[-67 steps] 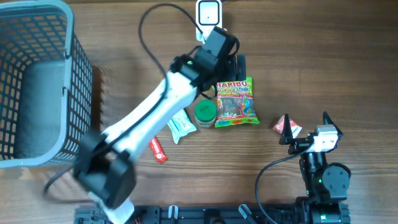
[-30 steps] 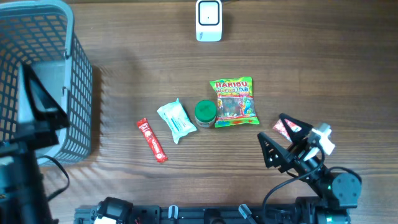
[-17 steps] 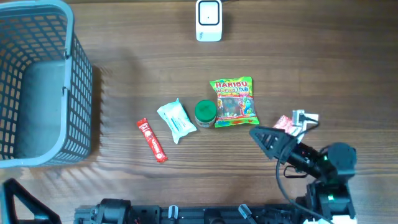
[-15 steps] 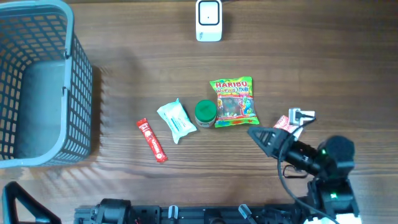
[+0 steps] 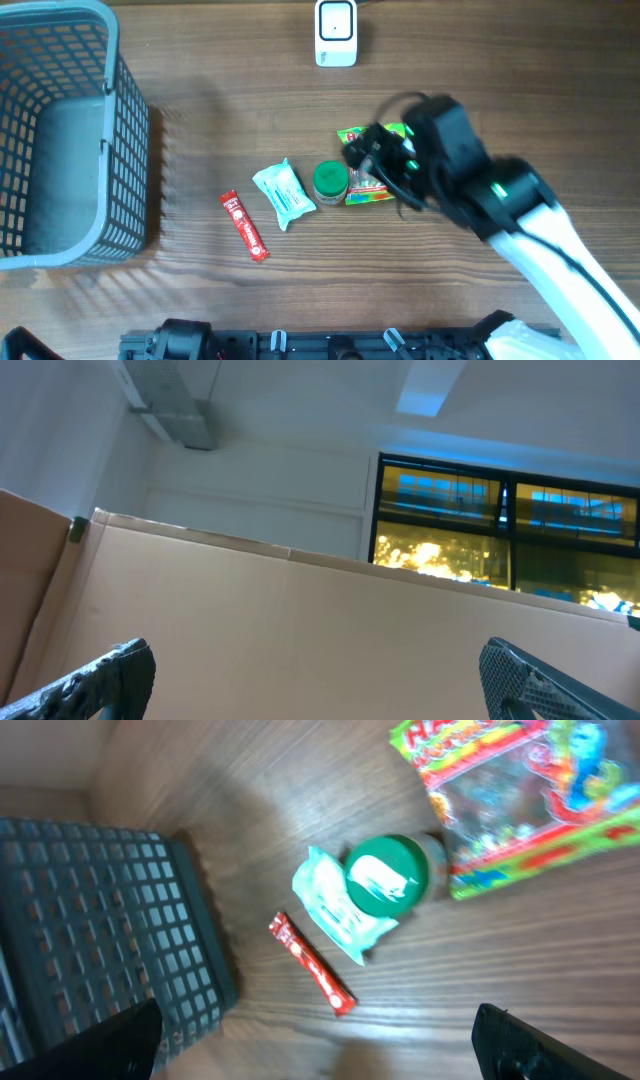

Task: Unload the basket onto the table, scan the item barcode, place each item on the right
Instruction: 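Retract the left arm and reach the right gripper down to the green-lidded jar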

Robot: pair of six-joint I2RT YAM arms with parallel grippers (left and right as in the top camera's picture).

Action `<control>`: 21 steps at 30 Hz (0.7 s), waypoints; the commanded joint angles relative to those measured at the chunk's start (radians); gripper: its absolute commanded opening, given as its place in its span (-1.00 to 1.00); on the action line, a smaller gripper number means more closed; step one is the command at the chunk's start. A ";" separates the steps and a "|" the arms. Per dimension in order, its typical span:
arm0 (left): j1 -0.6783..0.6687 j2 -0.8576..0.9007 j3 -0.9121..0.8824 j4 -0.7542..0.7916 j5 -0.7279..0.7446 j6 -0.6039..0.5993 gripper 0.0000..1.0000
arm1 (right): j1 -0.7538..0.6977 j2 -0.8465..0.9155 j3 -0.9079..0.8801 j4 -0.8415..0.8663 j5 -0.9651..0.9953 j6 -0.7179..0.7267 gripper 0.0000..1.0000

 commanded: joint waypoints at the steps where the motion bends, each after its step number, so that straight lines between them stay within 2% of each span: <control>1: -0.006 -0.015 -0.001 -0.001 0.012 -0.045 1.00 | 0.005 0.140 0.059 0.138 -0.077 -0.172 0.99; 3: -0.011 -0.014 0.007 0.005 0.012 -0.076 1.00 | 0.005 0.204 0.059 0.227 -0.075 -0.144 0.99; 5: -0.017 -0.014 0.018 0.013 0.011 -0.076 1.00 | 0.005 0.237 0.059 0.240 -0.085 -0.002 0.99; 7: -0.032 -0.015 0.028 -0.008 -0.024 -0.076 1.00 | 0.005 0.253 0.059 0.139 -0.061 0.228 0.79; 10: -0.075 -0.015 0.027 -0.005 -0.060 -0.076 1.00 | 0.005 0.278 0.059 0.012 -0.002 0.407 0.72; 12: -0.089 -0.015 0.027 -0.004 -0.060 -0.075 1.00 | 0.006 0.299 0.059 -0.014 -0.002 0.452 0.72; 16: -0.090 -0.018 0.027 -0.004 -0.060 -0.072 1.00 | 0.006 0.349 0.059 -0.032 -0.025 0.525 0.99; 21: -0.097 -0.090 0.026 -0.011 -0.056 -0.048 1.00 | 0.040 0.443 0.059 -0.034 -0.014 0.595 0.99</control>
